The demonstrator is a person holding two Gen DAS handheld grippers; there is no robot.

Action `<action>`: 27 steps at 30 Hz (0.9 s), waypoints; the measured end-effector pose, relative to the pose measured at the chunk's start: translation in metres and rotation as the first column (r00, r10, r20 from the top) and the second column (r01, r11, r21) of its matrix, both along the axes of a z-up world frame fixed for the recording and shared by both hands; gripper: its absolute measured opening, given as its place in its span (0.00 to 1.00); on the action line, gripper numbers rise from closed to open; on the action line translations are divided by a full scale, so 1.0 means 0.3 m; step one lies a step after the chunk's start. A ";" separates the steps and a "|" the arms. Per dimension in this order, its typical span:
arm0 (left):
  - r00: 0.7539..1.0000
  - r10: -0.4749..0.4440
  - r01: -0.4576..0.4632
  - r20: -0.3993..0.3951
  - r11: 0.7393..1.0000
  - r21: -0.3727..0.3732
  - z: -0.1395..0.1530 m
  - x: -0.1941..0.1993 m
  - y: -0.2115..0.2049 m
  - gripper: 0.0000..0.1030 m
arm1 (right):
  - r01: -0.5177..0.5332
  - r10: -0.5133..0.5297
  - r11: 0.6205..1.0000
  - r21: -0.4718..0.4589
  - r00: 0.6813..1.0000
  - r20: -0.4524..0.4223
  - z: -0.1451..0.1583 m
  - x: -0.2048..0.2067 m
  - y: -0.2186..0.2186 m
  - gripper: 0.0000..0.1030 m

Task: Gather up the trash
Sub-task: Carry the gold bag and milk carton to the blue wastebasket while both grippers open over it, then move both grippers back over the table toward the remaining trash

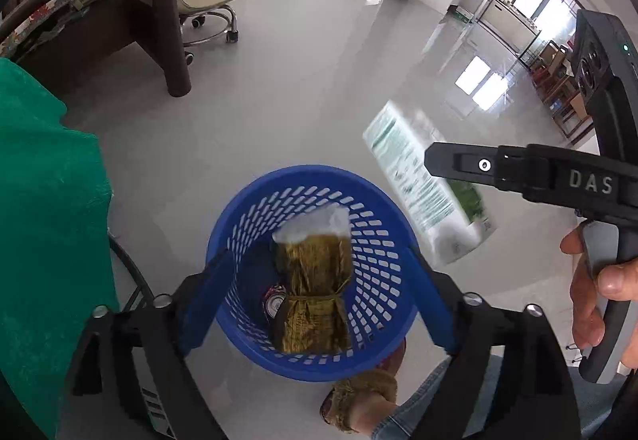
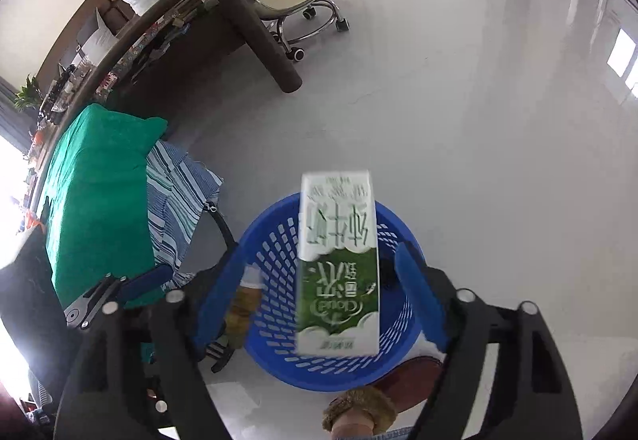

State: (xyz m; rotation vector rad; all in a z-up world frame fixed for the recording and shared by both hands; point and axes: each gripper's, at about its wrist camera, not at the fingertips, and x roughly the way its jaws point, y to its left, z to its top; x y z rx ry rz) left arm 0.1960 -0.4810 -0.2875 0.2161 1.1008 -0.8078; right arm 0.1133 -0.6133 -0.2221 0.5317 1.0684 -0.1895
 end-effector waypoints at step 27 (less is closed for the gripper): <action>0.924 0.287 -0.294 0.251 0.956 -0.011 0.413 -0.160 1.007 0.95 | -0.075 0.175 0.887 -0.457 0.967 0.182 0.273 0.012 0.516 0.95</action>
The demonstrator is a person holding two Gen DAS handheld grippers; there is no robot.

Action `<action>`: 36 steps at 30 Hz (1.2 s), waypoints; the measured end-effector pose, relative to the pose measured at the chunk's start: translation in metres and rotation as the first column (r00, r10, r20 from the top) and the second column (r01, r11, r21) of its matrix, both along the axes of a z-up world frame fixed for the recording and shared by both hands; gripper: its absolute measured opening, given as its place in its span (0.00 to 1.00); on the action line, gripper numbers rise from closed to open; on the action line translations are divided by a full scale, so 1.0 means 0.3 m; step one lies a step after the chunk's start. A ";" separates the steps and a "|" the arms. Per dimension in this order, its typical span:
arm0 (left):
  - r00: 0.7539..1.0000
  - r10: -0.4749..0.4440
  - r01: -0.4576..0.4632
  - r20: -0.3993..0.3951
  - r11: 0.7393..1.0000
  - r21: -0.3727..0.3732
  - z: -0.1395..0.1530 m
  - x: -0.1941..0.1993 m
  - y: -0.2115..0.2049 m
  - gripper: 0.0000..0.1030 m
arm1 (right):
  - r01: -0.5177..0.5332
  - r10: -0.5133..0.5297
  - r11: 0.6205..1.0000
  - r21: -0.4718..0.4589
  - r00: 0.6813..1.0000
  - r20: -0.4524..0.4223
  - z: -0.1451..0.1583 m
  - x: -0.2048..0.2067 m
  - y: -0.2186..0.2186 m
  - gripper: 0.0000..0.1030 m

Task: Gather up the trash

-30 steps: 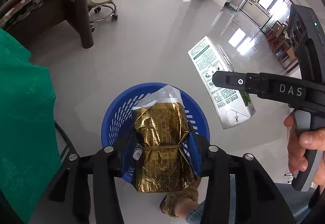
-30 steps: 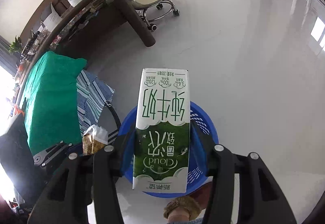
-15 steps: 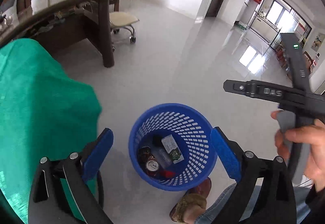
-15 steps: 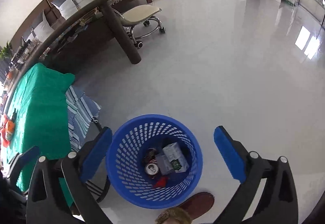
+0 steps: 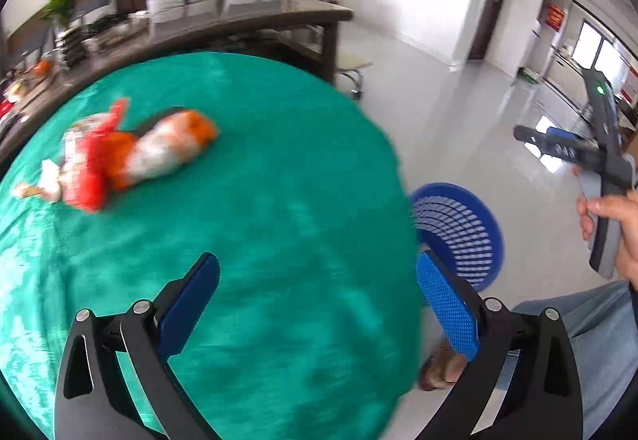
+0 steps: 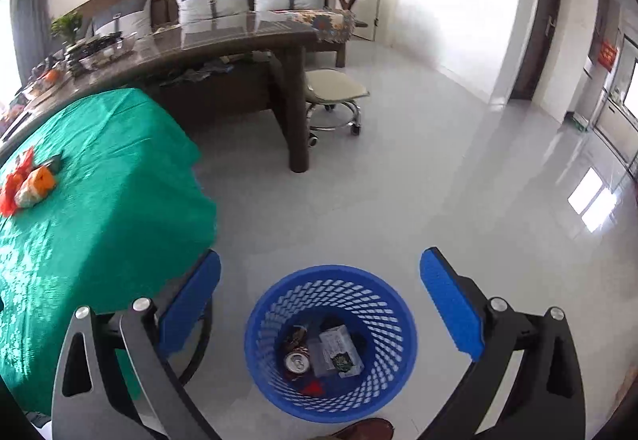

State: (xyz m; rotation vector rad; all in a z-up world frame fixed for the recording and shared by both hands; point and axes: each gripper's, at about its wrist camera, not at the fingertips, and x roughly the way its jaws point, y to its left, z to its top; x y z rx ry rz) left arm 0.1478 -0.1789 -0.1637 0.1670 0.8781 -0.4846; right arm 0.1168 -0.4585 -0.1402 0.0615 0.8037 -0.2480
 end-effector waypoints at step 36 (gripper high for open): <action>0.825 0.559 -0.565 -0.084 0.823 -0.068 -0.051 0.525 0.773 0.95 | -0.471 0.480 0.877 0.093 0.867 -0.135 -0.133 0.354 0.975 0.95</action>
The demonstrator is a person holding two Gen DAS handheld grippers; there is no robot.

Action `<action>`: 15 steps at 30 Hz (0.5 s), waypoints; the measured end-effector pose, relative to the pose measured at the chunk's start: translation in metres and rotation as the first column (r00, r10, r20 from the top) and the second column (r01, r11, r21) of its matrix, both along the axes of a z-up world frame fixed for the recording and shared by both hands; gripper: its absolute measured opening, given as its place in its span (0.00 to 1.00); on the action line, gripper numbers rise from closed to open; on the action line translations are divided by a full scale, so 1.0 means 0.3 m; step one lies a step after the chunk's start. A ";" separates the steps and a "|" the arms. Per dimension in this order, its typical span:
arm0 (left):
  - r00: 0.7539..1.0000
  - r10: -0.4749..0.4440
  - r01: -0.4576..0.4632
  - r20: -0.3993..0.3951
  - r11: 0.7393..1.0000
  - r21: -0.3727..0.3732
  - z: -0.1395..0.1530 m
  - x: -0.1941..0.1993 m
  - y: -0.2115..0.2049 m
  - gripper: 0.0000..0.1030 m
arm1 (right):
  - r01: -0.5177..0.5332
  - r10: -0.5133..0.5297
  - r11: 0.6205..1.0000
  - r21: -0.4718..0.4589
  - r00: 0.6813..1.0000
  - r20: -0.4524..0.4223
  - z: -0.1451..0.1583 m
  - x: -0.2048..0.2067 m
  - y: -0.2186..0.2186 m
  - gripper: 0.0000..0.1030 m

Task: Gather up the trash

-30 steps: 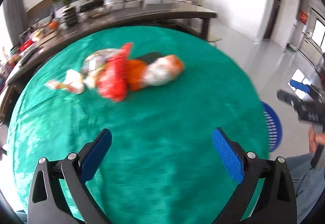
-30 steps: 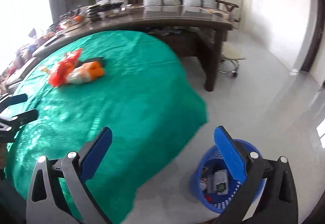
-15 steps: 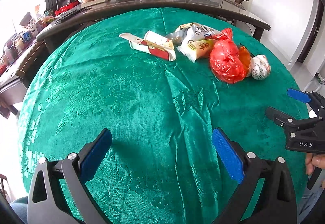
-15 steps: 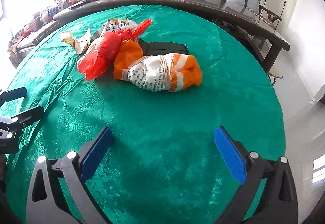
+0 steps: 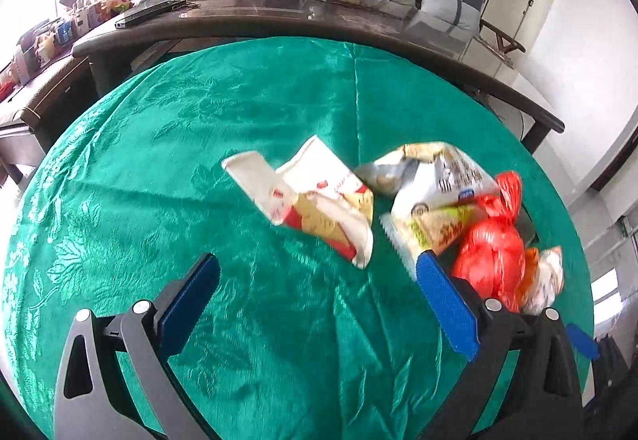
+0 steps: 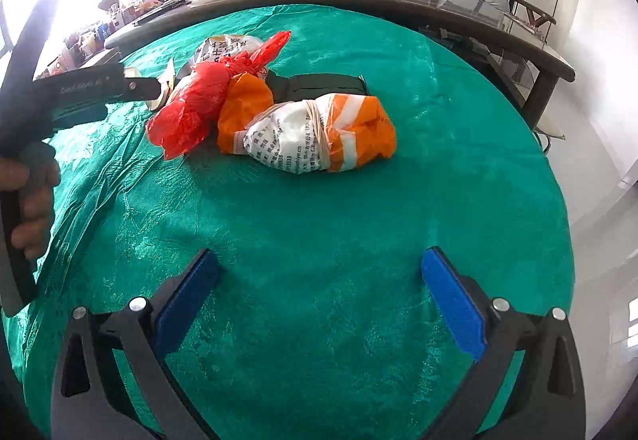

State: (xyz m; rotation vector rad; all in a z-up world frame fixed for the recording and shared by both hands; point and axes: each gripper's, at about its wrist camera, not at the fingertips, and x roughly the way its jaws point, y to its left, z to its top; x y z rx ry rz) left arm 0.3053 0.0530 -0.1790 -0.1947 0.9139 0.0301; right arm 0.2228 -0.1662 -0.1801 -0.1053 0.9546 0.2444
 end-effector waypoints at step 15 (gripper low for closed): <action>0.999 0.017 -0.016 0.036 1.000 -0.023 0.022 0.017 0.067 0.33 | 0.000 0.000 1.000 0.001 1.000 -0.001 0.001 0.002 -0.004 0.95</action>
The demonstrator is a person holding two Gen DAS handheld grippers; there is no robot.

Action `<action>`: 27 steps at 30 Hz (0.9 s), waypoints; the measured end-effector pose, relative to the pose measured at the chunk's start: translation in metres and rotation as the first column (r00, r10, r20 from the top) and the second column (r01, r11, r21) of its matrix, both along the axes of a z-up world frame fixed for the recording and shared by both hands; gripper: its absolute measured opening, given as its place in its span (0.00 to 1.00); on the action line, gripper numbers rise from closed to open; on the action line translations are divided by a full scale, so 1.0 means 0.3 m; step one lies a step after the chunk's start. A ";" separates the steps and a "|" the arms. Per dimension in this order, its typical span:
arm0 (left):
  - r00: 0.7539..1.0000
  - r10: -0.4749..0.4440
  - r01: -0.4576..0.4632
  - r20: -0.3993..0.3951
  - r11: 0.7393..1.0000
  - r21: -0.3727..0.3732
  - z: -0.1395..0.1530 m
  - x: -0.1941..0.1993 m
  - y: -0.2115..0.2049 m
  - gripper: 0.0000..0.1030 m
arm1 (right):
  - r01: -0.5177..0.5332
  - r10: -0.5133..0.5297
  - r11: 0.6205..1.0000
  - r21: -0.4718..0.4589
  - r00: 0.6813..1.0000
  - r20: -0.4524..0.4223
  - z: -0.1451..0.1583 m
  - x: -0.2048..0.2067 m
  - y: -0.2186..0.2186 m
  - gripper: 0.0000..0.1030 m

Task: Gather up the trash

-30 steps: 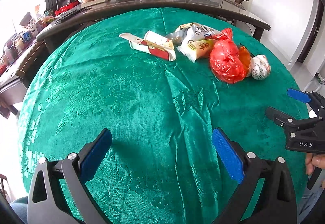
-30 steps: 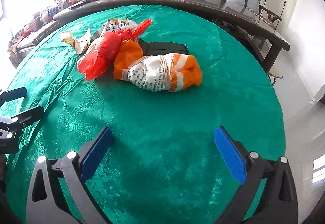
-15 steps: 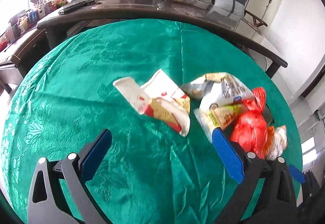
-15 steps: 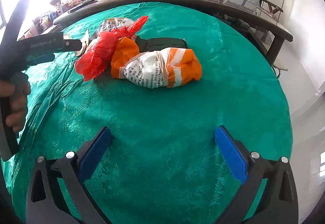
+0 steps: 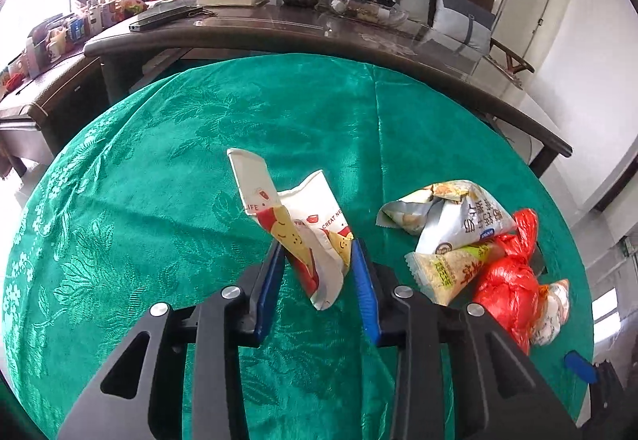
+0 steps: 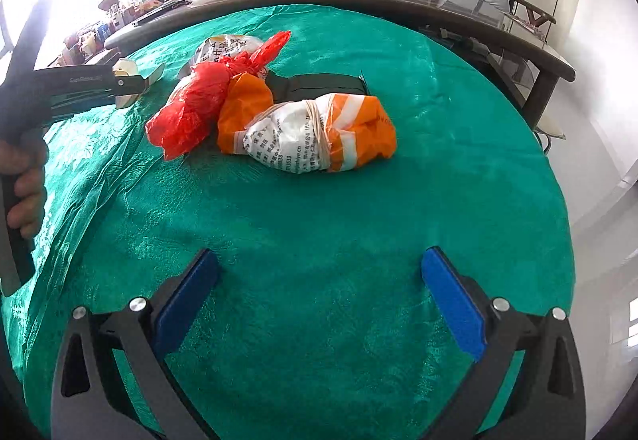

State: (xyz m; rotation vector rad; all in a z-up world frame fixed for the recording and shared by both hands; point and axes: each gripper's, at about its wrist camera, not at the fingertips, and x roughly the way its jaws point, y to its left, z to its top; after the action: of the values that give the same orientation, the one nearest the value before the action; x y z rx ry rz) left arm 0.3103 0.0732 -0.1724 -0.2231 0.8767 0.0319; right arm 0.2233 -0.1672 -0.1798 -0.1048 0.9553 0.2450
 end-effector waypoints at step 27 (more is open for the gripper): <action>0.941 -0.319 0.335 -0.111 0.925 0.178 -0.073 -0.226 -0.013 0.91 | 0.003 -0.003 1.000 0.001 1.000 0.001 0.006 -0.003 0.006 0.96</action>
State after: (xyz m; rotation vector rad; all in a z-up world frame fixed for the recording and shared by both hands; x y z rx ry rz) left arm 0.2425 0.0694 -0.1943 0.1112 0.9750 -0.1865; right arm 0.2225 -0.1655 -0.1781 -0.1020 0.9539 0.2427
